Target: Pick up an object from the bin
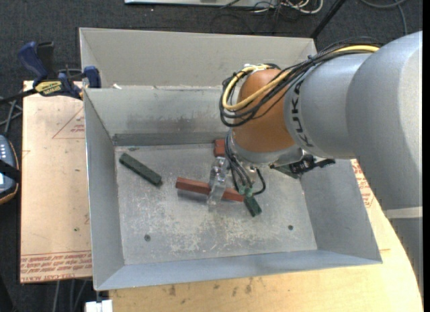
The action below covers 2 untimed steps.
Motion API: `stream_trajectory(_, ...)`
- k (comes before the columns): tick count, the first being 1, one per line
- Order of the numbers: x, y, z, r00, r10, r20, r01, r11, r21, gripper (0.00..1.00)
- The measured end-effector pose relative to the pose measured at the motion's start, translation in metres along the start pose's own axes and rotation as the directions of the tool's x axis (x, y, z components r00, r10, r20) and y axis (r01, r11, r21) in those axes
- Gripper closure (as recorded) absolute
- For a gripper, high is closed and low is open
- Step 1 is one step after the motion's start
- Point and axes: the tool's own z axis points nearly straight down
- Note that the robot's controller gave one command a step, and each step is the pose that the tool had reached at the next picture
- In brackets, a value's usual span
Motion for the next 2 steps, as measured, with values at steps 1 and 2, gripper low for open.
stream_trajectory(1,0.001,-0.001,-0.007,1.000,0.000,-0.006,0.000,1.000,0.002,1.00)
stream_trajectory(2,0.002,-0.001,-0.027,1.000,-0.001,-0.009,0.001,1.000,0.003,1.00)
